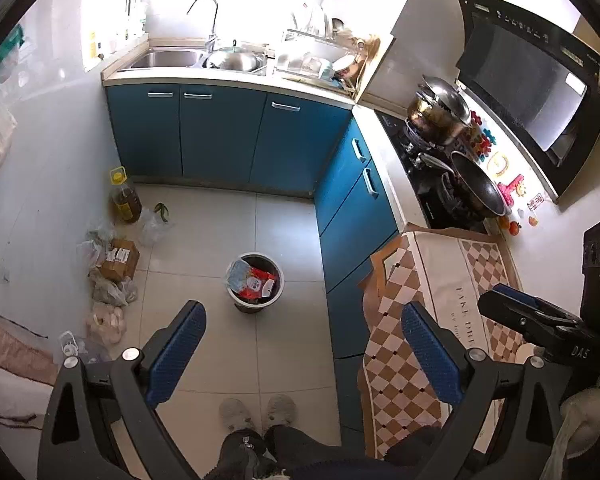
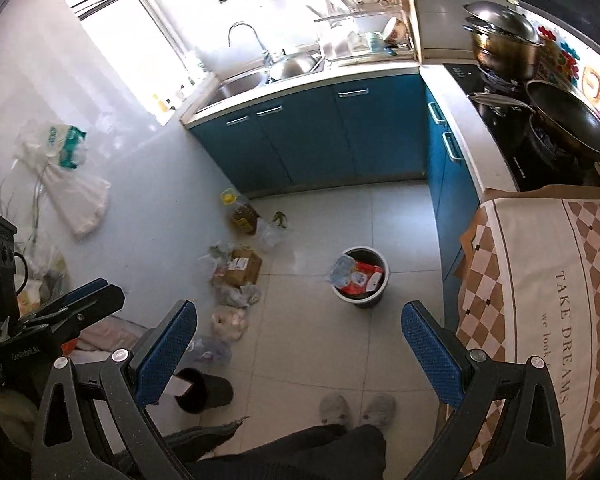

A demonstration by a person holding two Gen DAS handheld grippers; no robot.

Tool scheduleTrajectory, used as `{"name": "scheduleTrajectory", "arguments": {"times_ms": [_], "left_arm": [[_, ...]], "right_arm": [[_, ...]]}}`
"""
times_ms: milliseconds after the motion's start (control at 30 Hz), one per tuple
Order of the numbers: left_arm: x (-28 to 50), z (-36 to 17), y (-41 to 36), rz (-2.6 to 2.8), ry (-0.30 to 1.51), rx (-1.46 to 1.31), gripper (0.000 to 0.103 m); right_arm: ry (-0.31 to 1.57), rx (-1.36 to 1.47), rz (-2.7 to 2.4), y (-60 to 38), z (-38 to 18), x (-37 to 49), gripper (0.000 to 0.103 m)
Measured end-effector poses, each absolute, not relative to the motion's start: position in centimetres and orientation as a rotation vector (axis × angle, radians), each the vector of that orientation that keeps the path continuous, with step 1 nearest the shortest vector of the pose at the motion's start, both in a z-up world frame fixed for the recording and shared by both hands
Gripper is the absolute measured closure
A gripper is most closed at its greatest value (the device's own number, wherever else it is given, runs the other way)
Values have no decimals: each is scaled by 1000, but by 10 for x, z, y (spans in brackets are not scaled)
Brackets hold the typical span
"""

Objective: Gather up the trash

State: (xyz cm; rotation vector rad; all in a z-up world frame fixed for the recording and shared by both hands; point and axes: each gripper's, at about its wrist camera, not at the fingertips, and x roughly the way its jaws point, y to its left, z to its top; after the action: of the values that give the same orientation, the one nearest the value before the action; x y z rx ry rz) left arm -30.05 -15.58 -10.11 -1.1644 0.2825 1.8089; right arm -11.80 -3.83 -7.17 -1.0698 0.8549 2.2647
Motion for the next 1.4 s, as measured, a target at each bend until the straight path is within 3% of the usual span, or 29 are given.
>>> {"name": "scheduleTrajectory", "arguments": {"times_ms": [1400], "left_arm": [[-272, -97, -170, 1762, 210, -1203, 0]], "right_arm": [[903, -1181, 2338, -44, -68, -96, 0]]}}
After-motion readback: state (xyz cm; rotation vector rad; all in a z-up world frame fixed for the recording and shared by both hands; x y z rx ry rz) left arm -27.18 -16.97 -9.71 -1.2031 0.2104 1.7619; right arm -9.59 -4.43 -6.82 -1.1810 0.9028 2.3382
